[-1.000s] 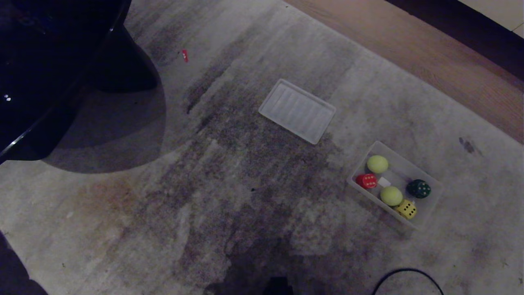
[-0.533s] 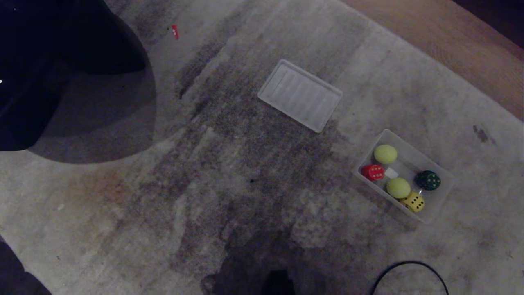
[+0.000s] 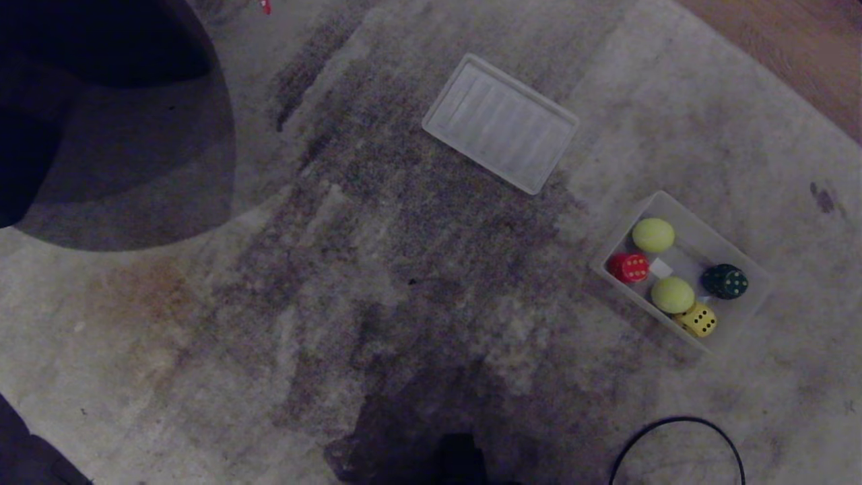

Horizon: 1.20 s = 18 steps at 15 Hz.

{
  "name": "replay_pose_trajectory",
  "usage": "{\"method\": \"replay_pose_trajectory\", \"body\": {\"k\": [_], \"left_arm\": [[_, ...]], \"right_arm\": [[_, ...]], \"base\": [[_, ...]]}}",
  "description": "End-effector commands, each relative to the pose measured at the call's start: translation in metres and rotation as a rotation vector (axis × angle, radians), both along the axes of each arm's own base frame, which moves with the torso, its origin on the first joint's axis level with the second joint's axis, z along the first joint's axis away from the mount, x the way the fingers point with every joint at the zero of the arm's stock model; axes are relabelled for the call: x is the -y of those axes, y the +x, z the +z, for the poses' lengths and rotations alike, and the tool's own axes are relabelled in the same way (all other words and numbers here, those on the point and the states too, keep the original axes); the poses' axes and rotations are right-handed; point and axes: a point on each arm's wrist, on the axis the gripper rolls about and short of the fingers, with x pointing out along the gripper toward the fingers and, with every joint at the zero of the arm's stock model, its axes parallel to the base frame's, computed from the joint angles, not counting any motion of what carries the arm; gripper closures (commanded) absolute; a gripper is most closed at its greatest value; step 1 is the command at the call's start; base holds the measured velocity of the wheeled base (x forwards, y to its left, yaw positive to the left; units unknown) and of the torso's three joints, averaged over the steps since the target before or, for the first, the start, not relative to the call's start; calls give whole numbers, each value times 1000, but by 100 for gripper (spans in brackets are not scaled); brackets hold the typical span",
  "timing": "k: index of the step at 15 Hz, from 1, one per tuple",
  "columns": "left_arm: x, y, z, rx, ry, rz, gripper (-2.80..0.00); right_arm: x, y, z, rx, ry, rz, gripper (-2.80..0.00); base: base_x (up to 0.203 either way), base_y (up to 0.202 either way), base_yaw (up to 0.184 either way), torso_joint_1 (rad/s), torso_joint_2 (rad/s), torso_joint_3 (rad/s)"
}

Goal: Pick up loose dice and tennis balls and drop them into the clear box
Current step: Put the toys in the box

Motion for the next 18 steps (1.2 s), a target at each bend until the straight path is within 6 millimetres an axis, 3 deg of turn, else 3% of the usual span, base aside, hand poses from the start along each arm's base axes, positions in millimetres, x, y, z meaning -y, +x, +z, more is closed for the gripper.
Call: {"method": "replay_pose_trajectory", "body": {"k": [1,13,16,18], "left_arm": [[0,0,0,-3,1,1,0],[0,0,0,-2,-19,7,0],[0,0,0,-2,-21,8,0],[0,0,0,-2,-21,8,0]], "right_arm": [[0,0,0,-1,0,-1,0],[0,0,0,-1,2,14,0],[0,-3,28,1,11,9,0],[0,8,51,-116,49,-25,0]], "base": [[0,0,0,1,1,-199],[0,0,0,1,3,-149],[0,0,0,0,0,0],[0,0,0,0,0,0]]}}
